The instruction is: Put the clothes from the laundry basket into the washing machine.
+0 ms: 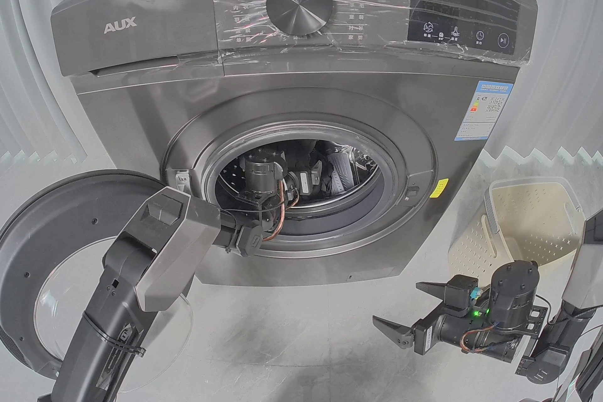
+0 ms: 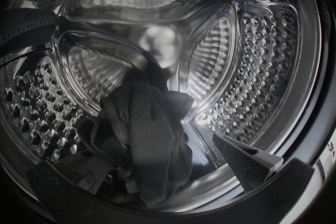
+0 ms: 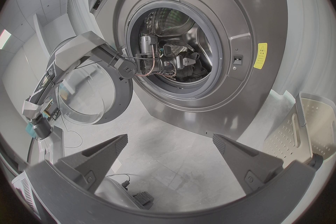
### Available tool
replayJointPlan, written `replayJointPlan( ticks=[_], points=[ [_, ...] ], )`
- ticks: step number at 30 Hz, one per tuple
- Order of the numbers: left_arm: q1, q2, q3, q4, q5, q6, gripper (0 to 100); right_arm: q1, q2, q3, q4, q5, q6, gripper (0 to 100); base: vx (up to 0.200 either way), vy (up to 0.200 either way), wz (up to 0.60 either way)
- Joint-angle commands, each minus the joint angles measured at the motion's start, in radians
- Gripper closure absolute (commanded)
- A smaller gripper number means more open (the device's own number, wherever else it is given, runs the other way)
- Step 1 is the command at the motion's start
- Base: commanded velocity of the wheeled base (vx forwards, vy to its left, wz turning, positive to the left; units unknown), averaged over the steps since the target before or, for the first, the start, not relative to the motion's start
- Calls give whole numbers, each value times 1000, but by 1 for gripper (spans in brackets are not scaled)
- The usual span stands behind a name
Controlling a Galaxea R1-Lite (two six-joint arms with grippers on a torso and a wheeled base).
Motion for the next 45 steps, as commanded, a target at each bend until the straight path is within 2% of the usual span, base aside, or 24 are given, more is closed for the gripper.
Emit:
replayJointPlan(
  ticks=[1, 11, 28, 33, 35, 36, 37, 39, 42, 45],
  points=[
    [-32, -99, 221, -11, -5, 4, 0, 0, 0, 0, 0, 0, 0, 0, 0, 0, 0],
    [-98, -266, 474, -31, 7, 2, 0, -1, 0, 0, 0, 0, 0, 0, 0, 0, 0],
    [-241, -546, 929, -165, 7, 7, 0, -1, -4, 8, -2, 0, 2, 0, 0, 0, 0],
    [-287, -643, 1023, -220, 8, -4, 0, -10, -16, 17, -3, 0, 2, 0, 0, 0, 0],
    [-297, -740, 1117, -229, 11, -7, 0, -29, -59, 15, -22, -15, -3, 0, 0, 0, 0],
    [-297, -740, 1117, -229, 11, -7, 0, -29, -59, 15, -22, -15, -3, 0, 0, 0, 0],
    [-305, -827, 1196, -231, 16, -9, 0, -42, -108, 20, -39, -57, -4, 0, 0, 0, 0],
    [-313, -922, 1262, -229, 16, -15, 0, -50, -163, 24, -31, -81, -6, 0, 0, 0, 0],
    [-314, -1059, 1321, -201, 16, -30, 0, -78, -221, 40, -26, -84, -6, 0, 0, 0, 0],
    [-310, -1163, 1382, -145, 16, -32, 0, -96, -261, 66, -26, -84, -4, 0, 0, 0, 0]
  ],
)
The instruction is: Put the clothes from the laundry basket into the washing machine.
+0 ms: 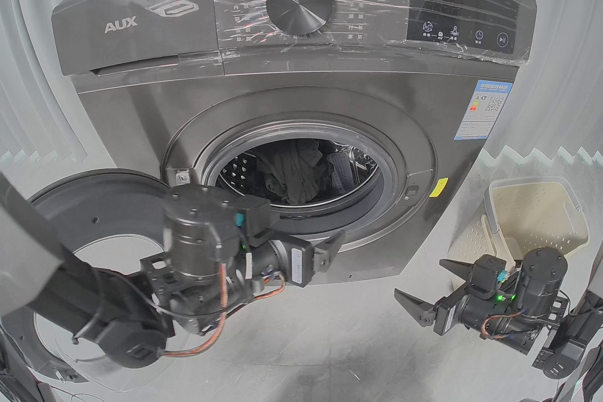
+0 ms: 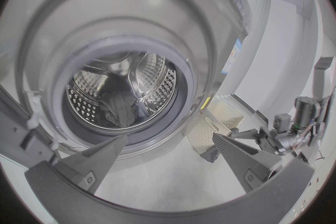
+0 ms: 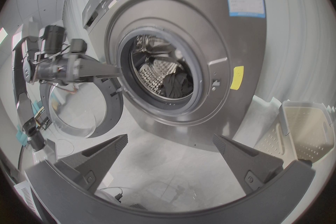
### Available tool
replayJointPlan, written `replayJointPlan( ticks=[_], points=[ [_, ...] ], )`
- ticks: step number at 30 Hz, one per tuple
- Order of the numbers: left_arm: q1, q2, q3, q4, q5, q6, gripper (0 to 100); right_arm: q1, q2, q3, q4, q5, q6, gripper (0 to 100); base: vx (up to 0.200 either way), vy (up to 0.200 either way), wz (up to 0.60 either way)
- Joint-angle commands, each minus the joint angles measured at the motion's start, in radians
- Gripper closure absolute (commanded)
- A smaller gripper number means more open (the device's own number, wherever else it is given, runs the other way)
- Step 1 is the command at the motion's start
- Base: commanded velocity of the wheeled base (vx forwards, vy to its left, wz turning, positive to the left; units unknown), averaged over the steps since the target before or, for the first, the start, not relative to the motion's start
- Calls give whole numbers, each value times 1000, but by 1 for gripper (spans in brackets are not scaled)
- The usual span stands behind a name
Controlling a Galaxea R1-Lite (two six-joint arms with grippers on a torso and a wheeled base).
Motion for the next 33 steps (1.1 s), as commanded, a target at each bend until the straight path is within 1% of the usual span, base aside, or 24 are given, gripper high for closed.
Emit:
replayJointPlan(
  ticks=[1, 2, 4, 5, 6, 8, 12, 16, 18, 19, 21, 22, 23, 24, 25, 29, 31, 32, 33],
  points=[
    [-6, -331, 176, 70, 2, -15, 0, -56, -165, 57, -5, -24, -1, 0, 0, 0, 0],
    [-4, -368, 197, 78, 2, -18, 0, -64, -179, 80, -14, -26, 1, 0, 0, 0, 0],
    [-4, -419, 237, 90, 4, -31, 0, -79, -203, 82, 6, -33, 9, 0, 0, 0, 0],
    [-4, -425, 245, 93, 4, -33, 0, -82, -208, 82, 7, -35, 10, 0, 0, 0, 0],
    [-3, -456, 274, 96, 13, -33, 0, -104, -239, 82, 9, -52, 16, 0, 0, 0, 0],
    [-9, -479, 292, 90, 25, -39, 0, -117, -273, 82, 10, -62, 16, 0, 0, 0, 0],
    [-10, -532, 355, 85, 36, -27, 0, -134, -357, 82, 81, -69, 9, 0, 0, 0, 0],
    [-4, -608, 388, 88, 56, -18, 0, -134, -446, 82, 193, -69, 7, 0, 0, 0, 0],
    [-1, -649, 406, 99, 59, -13, 0, -136, -486, 82, 251, -70, 9, 0, -200, 0, 0],
    [0, -666, 420, 99, 61, -1, 0, -136, -506, 82, 285, -70, 10, 0, -200, 0, 0],
    [13, -700, 441, 99, 62, 39, 0, -136, -552, 82, 356, -70, 13, 0, -200, 0, 0],
    [22, -710, 447, 101, 62, 50, 0, -136, -567, 82, 377, -70, 13, 0, -200, 0, 0],
    [53, -738, 469, 101, 59, 71, 0, -136, -615, 82, 434, -72, 12, 0, -200, 0, 0],
    [56, -741, 470, 101, 59, 73, 0, -137, -619, 82, 440, -72, 12, 0, -200, 0, 0],
    [80, -770, 493, 101, 56, 84, 0, -136, -687, 82, 514, -87, 9, 0, -200, 0, 0],
    [88, -838, 541, 102, 59, 88, 0, -134, -854, 82, 685, -122, 1, 0, -200, 0, 0],
    [105, -878, 556, 104, 61, 102, 0, -134, -955, 82, 802, -145, 1, 0, -200, 0, 0],
    [112, -887, 561, 104, 61, 107, 0, -134, -984, 82, 836, -151, -1, 0, -200, 0, 0],
    [135, -908, 576, 104, 59, 117, 0, -134, -1053, 82, 916, -164, -1, 0, -200, 0, 0]
  ],
)
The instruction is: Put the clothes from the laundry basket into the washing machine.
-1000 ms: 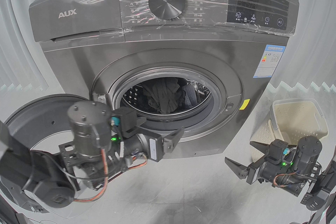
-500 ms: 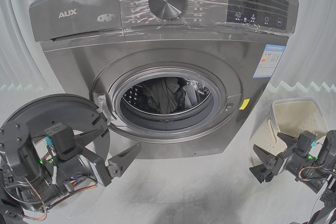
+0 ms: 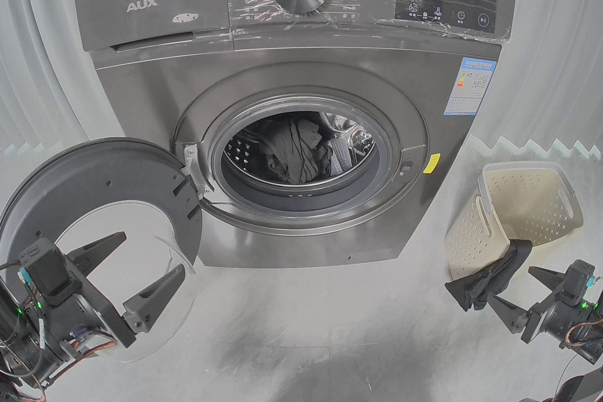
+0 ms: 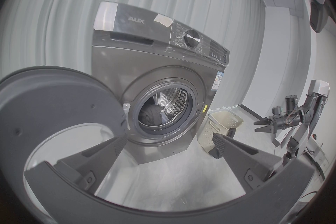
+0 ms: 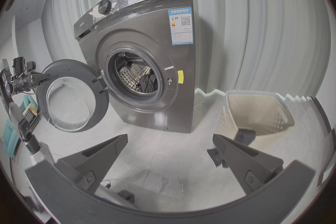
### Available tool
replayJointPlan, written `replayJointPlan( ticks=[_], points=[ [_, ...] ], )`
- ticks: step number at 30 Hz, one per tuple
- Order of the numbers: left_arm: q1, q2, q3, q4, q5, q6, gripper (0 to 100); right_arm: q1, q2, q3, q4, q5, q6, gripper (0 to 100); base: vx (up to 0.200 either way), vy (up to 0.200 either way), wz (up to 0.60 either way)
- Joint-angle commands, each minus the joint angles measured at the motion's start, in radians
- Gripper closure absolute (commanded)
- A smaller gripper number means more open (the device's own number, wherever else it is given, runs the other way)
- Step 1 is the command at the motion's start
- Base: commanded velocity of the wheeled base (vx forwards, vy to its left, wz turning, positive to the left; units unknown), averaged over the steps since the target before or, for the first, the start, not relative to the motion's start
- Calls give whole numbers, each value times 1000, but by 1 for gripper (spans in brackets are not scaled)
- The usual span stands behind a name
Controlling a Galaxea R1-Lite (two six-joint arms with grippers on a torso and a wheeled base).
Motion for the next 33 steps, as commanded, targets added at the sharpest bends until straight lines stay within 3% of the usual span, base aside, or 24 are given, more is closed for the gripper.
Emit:
replayJointPlan(
  ticks=[1, 3, 5, 9, 12, 16, 18, 19, 22, 25, 28, 29, 31, 33],
  points=[
    [76, -154, 85, 2, -1, 39, 0, -1, -351, 17, 246, -54, -4, 0, -200, 0, 0],
    [86, -166, 95, 2, -1, 43, 0, -5, -383, 17, 280, -58, -4, 0, 0, 0, 0],
    [112, -216, 140, 2, -1, 66, 0, -73, -467, 17, 356, -68, -1, 0, 0, 0, 0],
    [216, -295, 189, 36, -18, 74, 0, -183, -588, 17, 399, -57, -14, 0, 0, 0, 0],
    [290, -423, 189, 168, -18, 73, 0, -241, -685, 17, 441, -52, -71, 0, 0, 0, 0],
    [399, -574, 189, 333, -17, 66, 0, -286, -785, 17, 525, -46, -91, 0, 0, 0, 0],
    [405, -586, 189, 345, -17, 65, 0, -289, -791, 17, 533, -45, -91, 0, 0, 0, 0],
    [442, -683, 189, 450, -18, 59, 0, -320, -858, 17, 596, -43, -94, 0, 0, 0, 0],
    [466, -744, 189, 545, -21, 46, 0, -346, -934, 17, 669, -42, -125, 0, 0, 0, 0],
    [511, -805, 189, 635, -23, 59, 0, -350, -1010, -1, 772, -6, -119, 0, 0, 0, 0],
    [564, -855, 189, 701, -23, 69, 0, -352, -1009, -7, 784, -3, -99, 0, 0, 0, 0],
    [610, -907, 189, 741, -29, 80, 0, -355, -1007, -4, 777, 1, -91, 0, 0, 0, 0],
    [659, -953, 189, 764, -52, 77, 0, -355, -1007, -3, 777, 29, -83, 0, 0, 0, 0],
    [719, -988, 189, 769, -80, 82, 0, -353, -1007, -4, 778, 90, -77, 0, 0, 0, 0]
  ],
)
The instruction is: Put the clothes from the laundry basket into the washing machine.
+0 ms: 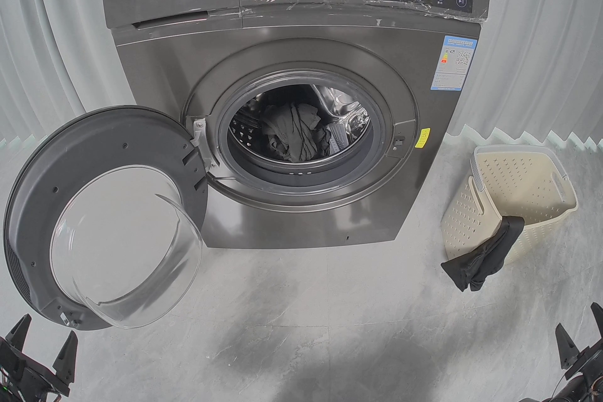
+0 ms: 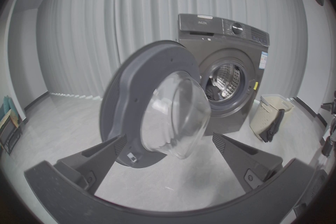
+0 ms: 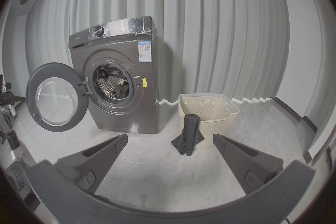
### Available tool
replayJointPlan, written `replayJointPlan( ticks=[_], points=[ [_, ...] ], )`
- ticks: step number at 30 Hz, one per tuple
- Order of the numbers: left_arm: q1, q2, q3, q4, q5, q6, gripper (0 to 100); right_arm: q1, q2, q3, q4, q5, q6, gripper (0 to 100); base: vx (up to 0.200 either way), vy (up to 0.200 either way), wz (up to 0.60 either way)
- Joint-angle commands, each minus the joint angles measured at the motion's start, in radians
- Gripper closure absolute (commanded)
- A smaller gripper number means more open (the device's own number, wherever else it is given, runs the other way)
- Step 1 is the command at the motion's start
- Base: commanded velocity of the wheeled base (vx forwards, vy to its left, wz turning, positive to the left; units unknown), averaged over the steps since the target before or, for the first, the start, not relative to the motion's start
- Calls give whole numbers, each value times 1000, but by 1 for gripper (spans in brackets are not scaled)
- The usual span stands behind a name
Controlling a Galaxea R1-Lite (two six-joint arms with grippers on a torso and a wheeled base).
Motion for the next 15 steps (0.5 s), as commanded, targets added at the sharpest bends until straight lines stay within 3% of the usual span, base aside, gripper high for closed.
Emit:
replayJointPlan(
  ticks=[1, 3, 4, 7, 11, 15],
  points=[
    [161, -178, 18, 40, -47, 11, 0, -13, -47, -4, 9, 94, 28, 0, 0, 0, 0],
    [169, -182, 18, 38, -36, 19, 0, -13, -47, -4, 9, 83, 26, 0, 0, 0, 0],
    [164, -182, 18, 40, -4, 13, 0, -21, -45, -2, 7, 33, 22, 0, 0, 0, 0],
    [164, -182, 18, 41, 10, -3, 0, -33, -43, -2, 4, -24, 22, 0, 0, 0, 0],
    [158, -183, 18, 43, 7, 17, 0, -56, -43, -1, 1, -41, -13, 0, 0, 0, 0],
    [82, -217, 15, 52, -77, -23, 0, -59, -43, 5, -14, -58, -13, 0, 0, 0, 0]
  ],
)
